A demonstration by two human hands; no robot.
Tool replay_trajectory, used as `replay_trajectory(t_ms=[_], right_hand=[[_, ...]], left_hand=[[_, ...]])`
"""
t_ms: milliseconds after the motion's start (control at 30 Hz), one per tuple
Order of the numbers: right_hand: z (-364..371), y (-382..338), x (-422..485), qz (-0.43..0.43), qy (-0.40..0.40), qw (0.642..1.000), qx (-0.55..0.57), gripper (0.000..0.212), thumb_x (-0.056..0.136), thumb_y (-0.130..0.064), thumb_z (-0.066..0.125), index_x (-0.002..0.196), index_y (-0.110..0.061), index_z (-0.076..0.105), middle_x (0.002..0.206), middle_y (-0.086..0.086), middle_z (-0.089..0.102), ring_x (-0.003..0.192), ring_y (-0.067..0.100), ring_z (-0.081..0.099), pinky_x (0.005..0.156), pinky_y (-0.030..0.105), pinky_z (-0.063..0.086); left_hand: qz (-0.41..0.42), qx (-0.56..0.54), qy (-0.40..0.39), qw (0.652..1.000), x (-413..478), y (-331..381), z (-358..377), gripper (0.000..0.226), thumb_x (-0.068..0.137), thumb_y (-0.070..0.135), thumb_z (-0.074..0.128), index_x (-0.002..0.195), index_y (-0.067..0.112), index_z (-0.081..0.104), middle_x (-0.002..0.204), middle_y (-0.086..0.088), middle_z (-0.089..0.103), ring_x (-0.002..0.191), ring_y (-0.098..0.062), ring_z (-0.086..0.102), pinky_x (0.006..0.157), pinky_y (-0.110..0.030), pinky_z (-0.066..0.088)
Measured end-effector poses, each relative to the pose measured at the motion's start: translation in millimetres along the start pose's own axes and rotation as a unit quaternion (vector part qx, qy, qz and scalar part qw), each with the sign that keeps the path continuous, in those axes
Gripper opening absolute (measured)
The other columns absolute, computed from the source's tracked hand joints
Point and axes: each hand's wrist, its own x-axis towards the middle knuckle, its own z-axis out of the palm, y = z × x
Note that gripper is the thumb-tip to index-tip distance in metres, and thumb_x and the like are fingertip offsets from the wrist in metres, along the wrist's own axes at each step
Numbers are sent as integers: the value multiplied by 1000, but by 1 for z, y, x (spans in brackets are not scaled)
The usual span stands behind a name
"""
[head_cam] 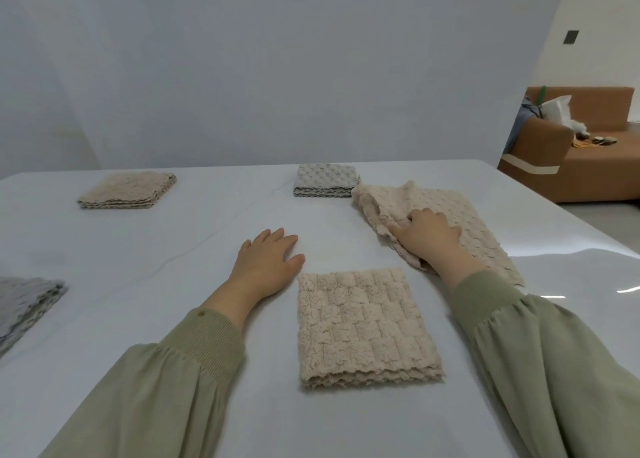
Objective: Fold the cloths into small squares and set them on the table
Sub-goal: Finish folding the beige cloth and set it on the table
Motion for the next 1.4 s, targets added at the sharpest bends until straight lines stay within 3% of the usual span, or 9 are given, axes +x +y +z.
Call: replay_trajectory(t_ms=[167, 367, 567, 667, 800, 1000, 1100, 1267, 1400], right_hand=[[-5, -4, -11, -43, 50, 997, 51, 35, 93, -34, 48, 63, -17, 44, 67, 1, 49, 80, 28, 52, 79, 40, 44], [-20, -27, -20, -120, 162, 979, 20, 15, 88, -5, 44, 75, -11, 40, 65, 3, 46, 59, 24, 42, 48, 31, 24], [-58, -101, -42, -219, 201, 950, 96, 7, 86, -7, 47, 80, -9, 45, 74, 5, 49, 68, 28, 45, 55, 34, 30], [-70, -140, -56, -263, 216, 933, 116, 4, 86, -8, 46, 85, -9, 49, 78, 4, 52, 72, 27, 47, 60, 36, 35], [-74, -187, -73, -339, 245, 894, 159, 8, 89, -12, 46, 88, -8, 53, 83, 5, 57, 77, 27, 51, 64, 40, 43], [-37, -219, -99, -404, -67, 912, 9, 49, 98, -39, 39, 139, -13, 33, 133, 11, 49, 120, 30, 46, 97, 42, 41], [-15, -217, -100, -416, -162, 895, -4, 56, 98, -44, 36, 145, -15, 25, 145, 8, 39, 129, 28, 39, 106, 41, 33], [20, -214, -93, -415, -190, 884, -98, 62, 97, -49, 33, 149, -20, 15, 157, 5, 16, 143, 29, 15, 115, 46, 18], [18, -217, -92, -418, -198, 882, -86, 60, 96, -50, 38, 147, -20, 26, 152, 4, 29, 140, 27, 25, 114, 42, 22]], left_hand=[[-2, -5, 7, 1000, -1, 0, 1, 53, 97, 44, 35, 147, 25, 29, 157, 1, 17, 145, -19, 10, 117, -42, 9], [8, -125, 87, 988, -11, 2, -5, 34, 95, 22, 46, 128, 17, 55, 143, 2, 46, 133, -16, 37, 107, -26, 24], [-65, -337, 185, 921, -29, -10, -15, 30, 92, 9, 46, 113, 21, 63, 128, 4, 56, 119, -17, 51, 101, -25, 37], [-83, -367, 204, 904, -40, -29, -21, 32, 90, 8, 47, 113, 23, 63, 123, 5, 60, 111, -25, 57, 100, -34, 43], [-110, -380, 263, 880, -57, -68, -33, 34, 90, 4, 47, 118, 19, 62, 121, 5, 61, 112, -12, 55, 99, -28, 42], [-217, -419, 404, 784, -90, -120, -62, 43, 96, 9, 35, 136, 20, 41, 128, 3, 48, 107, -10, 45, 86, -25, 34], [-188, -353, 379, 835, -96, -134, -61, 40, 99, 16, 34, 137, 22, 41, 136, 4, 45, 122, -12, 41, 98, -28, 33], [-63, -126, 160, 977, -87, -123, -47, 47, 100, 33, 35, 145, 19, 32, 151, -1, 33, 139, -19, 25, 113, -31, 18], [-65, 17, 8, 998, -81, -118, -37, 62, 97, 51, 29, 151, 28, 10, 159, 2, 11, 146, -20, 7, 117, -43, 7]])
